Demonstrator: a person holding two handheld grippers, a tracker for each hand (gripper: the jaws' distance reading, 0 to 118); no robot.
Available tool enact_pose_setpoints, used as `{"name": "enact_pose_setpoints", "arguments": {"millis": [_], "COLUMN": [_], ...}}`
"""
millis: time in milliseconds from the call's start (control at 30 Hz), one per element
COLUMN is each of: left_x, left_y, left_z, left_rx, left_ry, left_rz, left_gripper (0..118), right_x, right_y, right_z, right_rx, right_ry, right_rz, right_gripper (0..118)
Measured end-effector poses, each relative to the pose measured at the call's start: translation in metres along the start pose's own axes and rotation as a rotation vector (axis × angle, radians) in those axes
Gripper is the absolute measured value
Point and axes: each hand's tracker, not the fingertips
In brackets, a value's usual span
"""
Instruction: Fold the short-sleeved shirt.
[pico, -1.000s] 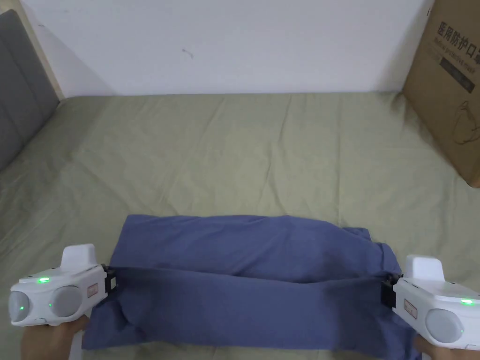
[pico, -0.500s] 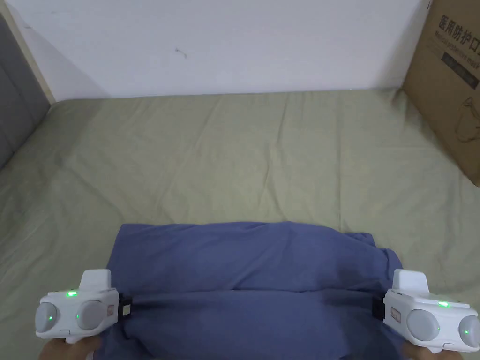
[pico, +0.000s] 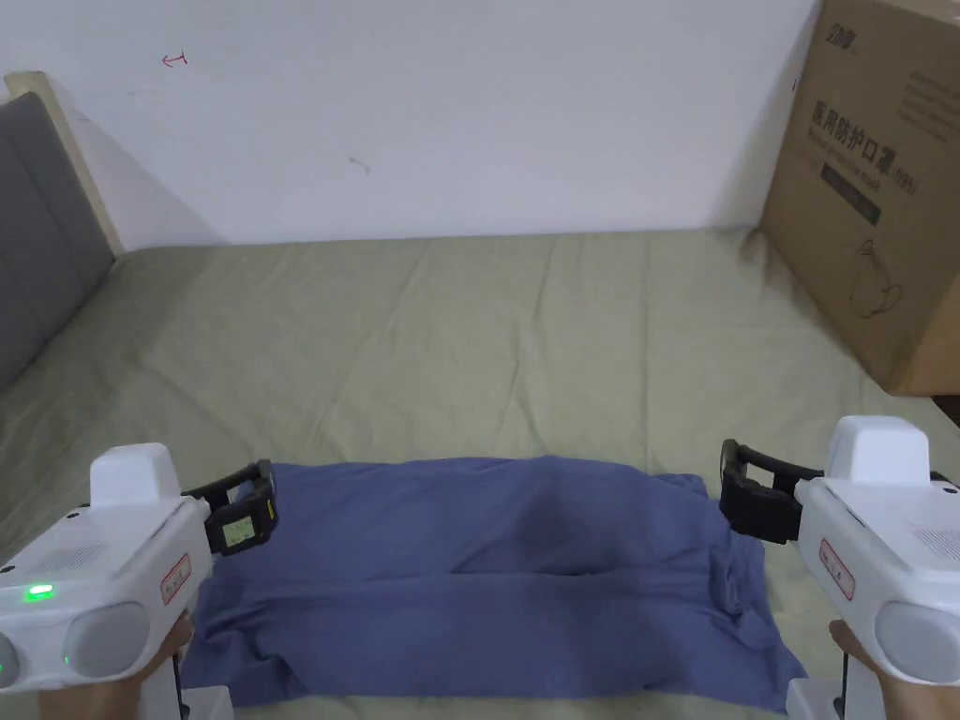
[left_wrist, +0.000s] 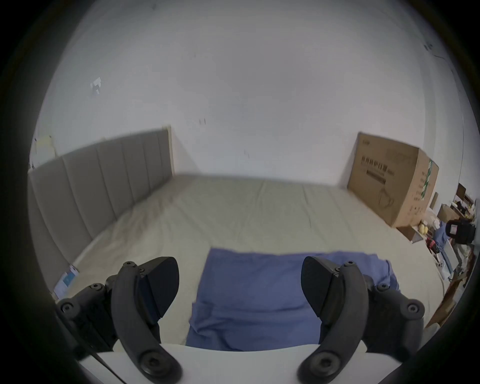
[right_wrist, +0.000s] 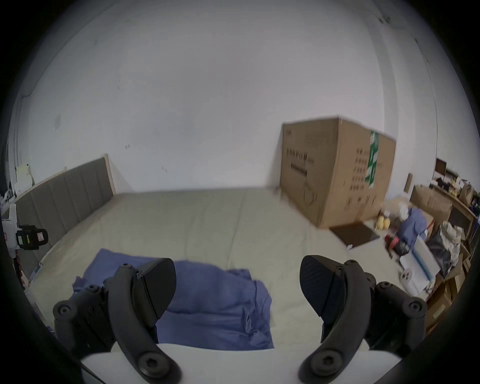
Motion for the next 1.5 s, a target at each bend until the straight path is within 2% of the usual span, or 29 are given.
{"name": "enact_pose_setpoints", "arguments": {"millis": [100, 133, 200, 267, 300, 333, 400, 567, 700, 867, 1000, 1067, 1100, 1133, 1167, 1233, 1267, 1300, 1400, 1500], "left_x": [0.006, 0.002, 0.006, 0.006, 0.007, 0.007, 0.003, 0.002, -0.004, -0.024, -0.047, -0.057, -0.060, -0.063, -0.067, -0.071, -0.072, -0.072, -0.078, -0.071], "left_y": [0.001, -0.004, -0.007, -0.012, -0.013, -0.014, -0.014, -0.016, -0.022, -0.049, -0.081, -0.094, -0.099, -0.105, -0.110, -0.121, -0.126, -0.130, -0.143, -0.142], "left_z": [0.028, 0.027, 0.037, 0.043, 0.046, 0.050, 0.057, 0.055, 0.037, -0.005, -0.048, -0.060, -0.066, -0.072, -0.077, -0.084, -0.086, -0.087, -0.100, -0.098], "left_rx": [0.095, 0.125, 0.143, 0.147, 0.150, 0.153, 0.143, 0.088, -0.071, -0.285, -0.472, -0.515, -0.553, -0.592, -0.630, -0.692, -0.716, -0.717, -0.720, -0.736], "left_ry": [0.030, 0.037, 0.044, 0.038, 0.035, 0.037, -0.024, -0.012, 0.025, 0.003, -0.067, -0.031, -0.017, 0.006, 0.010, 0.032, 0.056, 0.078, 0.127, 0.127], "left_rz": [-0.023, -0.038, -0.074, -0.086, -0.086, -0.081, -0.061, -0.088, -0.054, -0.053, 0.025, 0.062, 0.071, 0.090, 0.105, 0.124, 0.112, 0.106, 0.085, 0.078], "left_gripper": [95, 84, 61, 19, 5, 0, 0, 0, 0, 0, 0, 0, 5, 20, 41, 92, 104, 106, 103, 70], "right_x": [-0.010, -0.015, 0.014, 0.011, 0.010, 0.009, 0.012, 0.011, 0.009, 0.004, 0.004, 0.006, 0.007, 0.005, 0.006, 0.008, 0.007, 0.008, 0.009, 0.012], "right_y": [0.008, 0.009, -0.010, -0.012, -0.013, -0.019, -0.023, -0.030, -0.033, -0.037, -0.043, -0.046, -0.048, -0.049, -0.051, -0.054, -0.055, -0.057, -0.062, -0.068], "right_z": [0.032, 0.041, 0.026, 0.032, 0.035, 0.033, 0.034, 0.030, 0.024, 0.016, 0.005, -0.002, -0.005, -0.006, -0.009, -0.016, -0.019, -0.021, -0.029, -0.035], "right_rx": [0.080, 0.097, 0.132, 0.140, 0.146, 0.152, 0.156, 0.147, 0.132, 0.095, 0.057, 0.040, 0.033, 0.025, 0.016, 0.000, -0.011, -0.021, -0.044, -0.066], "right_ry": [-0.001, -0.008, -0.027, -0.031, -0.034, -0.052, -0.044, -0.015, 0.001, 0.011, 0.014, 0.016, 0.018, 0.017, 0.014, 0.012, 0.009, 0.007, 0.006, 0.003], "right_rz": [0.020, 0.026, 0.040, 0.057, 0.068, 0.078, 0.076, 0.049, 0.040, 0.029, 0.032, 0.034, 0.034, 0.033, 0.033, 0.027, 0.019, 0.011, 0.008, 0.013], "right_gripper": [98, 94, 78, 40, 18, 1, 0, 0, 0, 0, 0, 0, 0, 0, 0, 0, 0, 0, 0, 0]}}
